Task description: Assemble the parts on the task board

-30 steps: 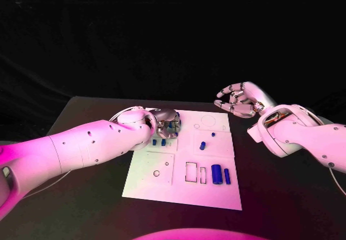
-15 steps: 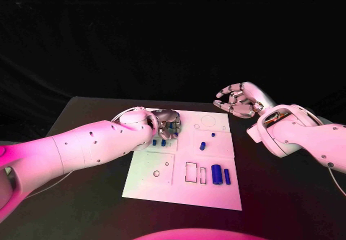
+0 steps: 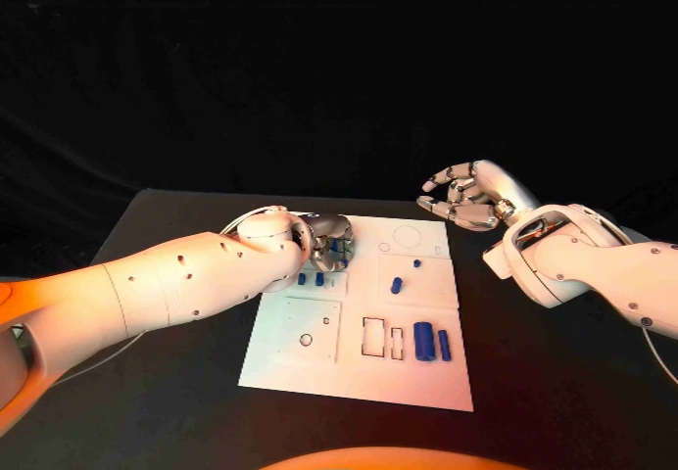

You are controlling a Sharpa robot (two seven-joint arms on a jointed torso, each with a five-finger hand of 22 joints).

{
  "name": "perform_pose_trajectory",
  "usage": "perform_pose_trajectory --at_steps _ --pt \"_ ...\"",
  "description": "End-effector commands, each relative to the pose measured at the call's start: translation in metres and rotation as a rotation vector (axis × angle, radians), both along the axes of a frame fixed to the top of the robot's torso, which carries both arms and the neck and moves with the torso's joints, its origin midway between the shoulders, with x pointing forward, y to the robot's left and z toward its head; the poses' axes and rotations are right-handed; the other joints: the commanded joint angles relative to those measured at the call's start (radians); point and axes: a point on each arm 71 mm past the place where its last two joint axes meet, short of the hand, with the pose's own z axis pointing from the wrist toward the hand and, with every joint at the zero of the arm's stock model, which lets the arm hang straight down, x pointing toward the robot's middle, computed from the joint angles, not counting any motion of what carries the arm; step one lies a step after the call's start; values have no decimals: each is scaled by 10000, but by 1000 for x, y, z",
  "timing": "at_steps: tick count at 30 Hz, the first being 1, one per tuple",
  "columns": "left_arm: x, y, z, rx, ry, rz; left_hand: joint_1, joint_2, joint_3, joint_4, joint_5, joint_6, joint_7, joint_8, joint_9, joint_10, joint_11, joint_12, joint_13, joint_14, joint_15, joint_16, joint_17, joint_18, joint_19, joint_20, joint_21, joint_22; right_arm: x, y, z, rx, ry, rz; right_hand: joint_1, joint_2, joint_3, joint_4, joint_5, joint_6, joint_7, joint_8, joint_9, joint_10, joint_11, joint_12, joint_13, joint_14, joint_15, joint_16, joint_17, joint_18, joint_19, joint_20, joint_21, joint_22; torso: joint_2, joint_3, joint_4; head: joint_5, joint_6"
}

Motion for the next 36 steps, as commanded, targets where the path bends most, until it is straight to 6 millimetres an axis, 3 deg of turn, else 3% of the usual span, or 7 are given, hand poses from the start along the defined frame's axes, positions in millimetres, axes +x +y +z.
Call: perform_pose_trajectory --at_steps 1,7,13,20,36 --pt "-4 3 -15 858 700 95 75 49 153 -109 -40 119 -2 -37 -10 102 -13 -42 21 129 -19 82 104 -179 106 -3 97 98 -1 1 -1 -67 73 102 -81 -27 82 0 36 -10 -17 54 -9 -82 -14 -36 -9 361 -72 -67 -9 124 -61 12 -49 1055 0 5 5 -8 -8" --pt "-3 2 -14 779 617 92 -12 103 355 -353 -85 459 -113 -93 -18 471 -113 -186 -20 306 -120 181 235 -224 294 -86 326 355 -1 2 -1 -63 63 110 -81 -27 82 0 36 -10 -17 54 -9 -82 -14 -36 -9 361 -72 -67 -9 124 -61 12 -49 1055 -10 2 -15 -5 -22" --pt "-2 0 -13 510 402 -21 -140 90 446 -557 -93 674 -151 -231 -44 771 -176 -437 -85 423 -171 207 254 -260 432 -146 466 523 -1 2 -1 -57 55 114 -84 -28 100 0 39 3 -22 65 -8 -52 -19 -22 1 368 -76 -64 11 121 -51 8 -43 1061 -14 10 8 14 -7" --pt "-2 -1 -11 207 206 -120 -418 -12 422 -547 -102 649 -120 -424 -91 804 -139 -751 -181 444 -142 188 183 -266 420 -135 453 518 -1 2 0 -50 48 117 -84 -28 100 0 39 3 -22 65 -8 -52 -19 -22 1 368 -76 -64 11 121 -51 8 -43 1061 -10 2 15 32 9" --pt "-6 6 -3 -864 -148 -55 -710 11 374 -494 -81 842 -141 -504 -74 1029 -164 -977 -222 508 -155 207 170 -276 488 -124 444 543 -1 1 0 -41 18 97 -84 -28 100 0 39 3 -22 65 -8 -52 -19 -22 1 368 -76 -64 11 121 -51 8 -43 1061 3 0 6 0 46"
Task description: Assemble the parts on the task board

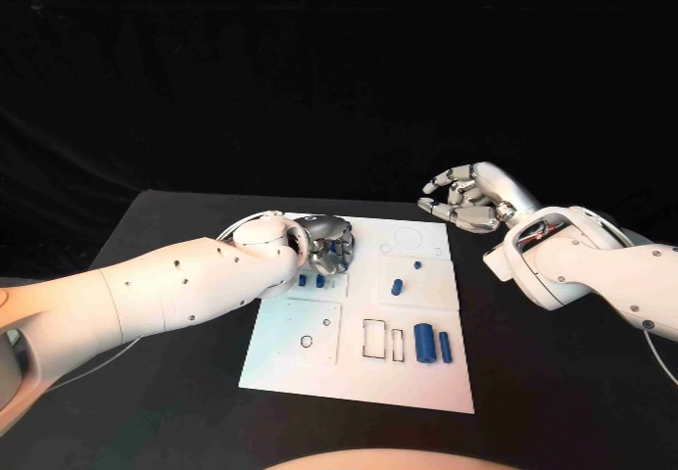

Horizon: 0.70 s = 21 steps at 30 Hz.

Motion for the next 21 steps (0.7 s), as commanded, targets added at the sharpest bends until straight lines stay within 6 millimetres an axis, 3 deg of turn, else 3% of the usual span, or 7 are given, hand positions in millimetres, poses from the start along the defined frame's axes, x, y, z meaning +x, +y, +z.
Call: perform_pose_trajectory --at_steps 1,21 --pt "-3 1 1 -483 88 -56 -133 -8 -53 20 -22 91 7 -72 17 76 12 -42 13 56 22 53 7 -127 68 15 17 14 -1 0 0 -49 6 79 -84 -28 45 0 40 3 -21 65 -9 -53 -19 -23 0 332 -40 -64 10 122 -51 8 -44 1056 -7 5 10 -18 6" --pt "-8 30 21 -1292 87 485 -163 12 -28 -20 4 187 -12 -106 29 186 -15 -136 3 122 -1 80 55 -144 171 3 51 72 -1 -2 0 -53 -9 32 -82 -29 68 -3 46 15 -27 76 -9 -34 -25 -27 -12 336 -45 -69 14 119 -41 3 -41 1061 -16 0 18 31 72"
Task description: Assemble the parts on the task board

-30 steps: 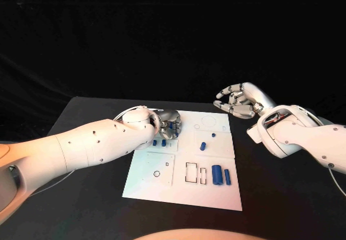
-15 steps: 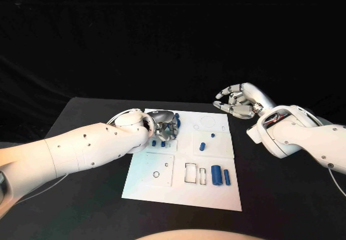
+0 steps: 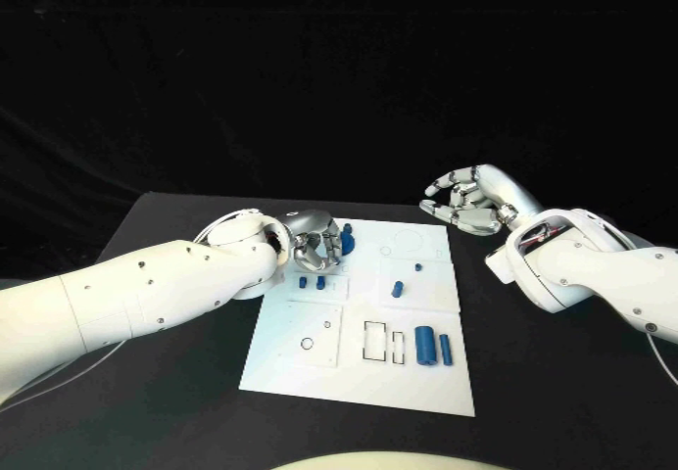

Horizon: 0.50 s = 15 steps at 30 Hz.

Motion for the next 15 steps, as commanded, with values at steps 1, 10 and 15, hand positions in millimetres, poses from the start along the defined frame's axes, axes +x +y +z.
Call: perform_pose_trajectory --at_steps 1,10,15 --pt "-2 3 2 -273 134 60 -59 10 -1 -48 4 50 -13 -57 9 99 2 -26 -1 51 -2 42 17 -143 65 -32 52 9 -1 1 0 -44 -7 77 -82 -29 68 -3 47 15 -27 36 -10 -34 -26 -27 -13 337 -45 -69 14 119 -42 3 -41 1064 -6 -2 12 24 10" --pt "-1 20 2 -195 348 396 -50 2 5 -70 5 59 -15 -68 10 116 0 -45 -3 43 -6 31 -28 -144 72 -36 52 9 -1 0 0 -48 -7 64 -82 -29 68 -3 47 15 -27 36 -10 -34 -26 -27 -13 337 -45 -69 14 119 -42 3 -41 1064 1 -9 15 49 12" --pt "0 26 2 -150 415 533 -50 2 5 -70 5 59 -15 -68 10 116 0 -45 -3 43 -6 31 -28 -144 72 -36 52 9 0 0 0 -49 -8 67 -82 -29 68 -3 47 15 -27 36 -10 -34 -26 -27 -13 337 -45 -69 14 119 -42 3 -41 1064 5 -7 -6 76 28"
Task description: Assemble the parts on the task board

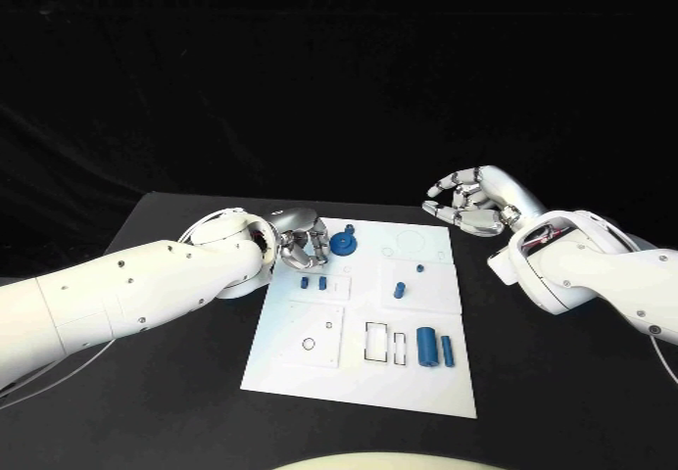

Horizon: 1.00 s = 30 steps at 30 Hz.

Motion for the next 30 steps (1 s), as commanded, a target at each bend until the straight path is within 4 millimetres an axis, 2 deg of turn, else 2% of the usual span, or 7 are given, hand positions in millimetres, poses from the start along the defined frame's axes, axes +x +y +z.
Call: perform_pose_trajectory --at_steps 1,14,19,30 --pt "0 3 -1 -44 241 78 -50 2 5 -70 5 59 -14 -68 9 43 1 -44 -2 43 -7 31 -9 -144 36 1 52 10 0 1 0 -45 -7 83 -78 -33 85 -5 51 27 -32 45 -10 -23 -30 -32 -25 340 -50 -72 16 120 -42 -1 -52 1060 9 -3 -21 23 11" --pt "0 11 -3 103 474 258 -29 6 23 -107 8 84 -15 -83 11 81 -4 -72 -3 48 -13 26 -30 -146 50 -7 54 14 0 0 -1 -49 2 73 -78 -33 85 -5 51 27 -32 45 -10 -23 -30 -32 -25 340 -50 -72 16 120 -42 -1 -52 1060 20 8 -11 1 -39" --pt "0 11 -3 36 593 272 -27 9 28 -118 8 100 -16 -87 14 101 -6 -81 -2 42 -15 18 -59 -148 60 -10 58 20 0 1 -1 -49 2 74 -78 -33 85 -5 51 27 -32 45 -10 -23 -30 -32 -25 340 -50 -72 16 120 -42 -1 -52 1060 17 -1 -20 7 -48" --pt "1 10 -4 43 694 284 -29 10 28 -121 7 106 -16 -89 15 110 -7 -85 -2 41 -15 16 -66 -149 62 -11 58 20 -1 1 -1 -47 6 80 -78 -33 85 -5 51 27 -32 45 -10 -23 -30 -32 -25 340 -50 -72 16 120 -42 -1 -52 1060 13 5 -18 16 -36"
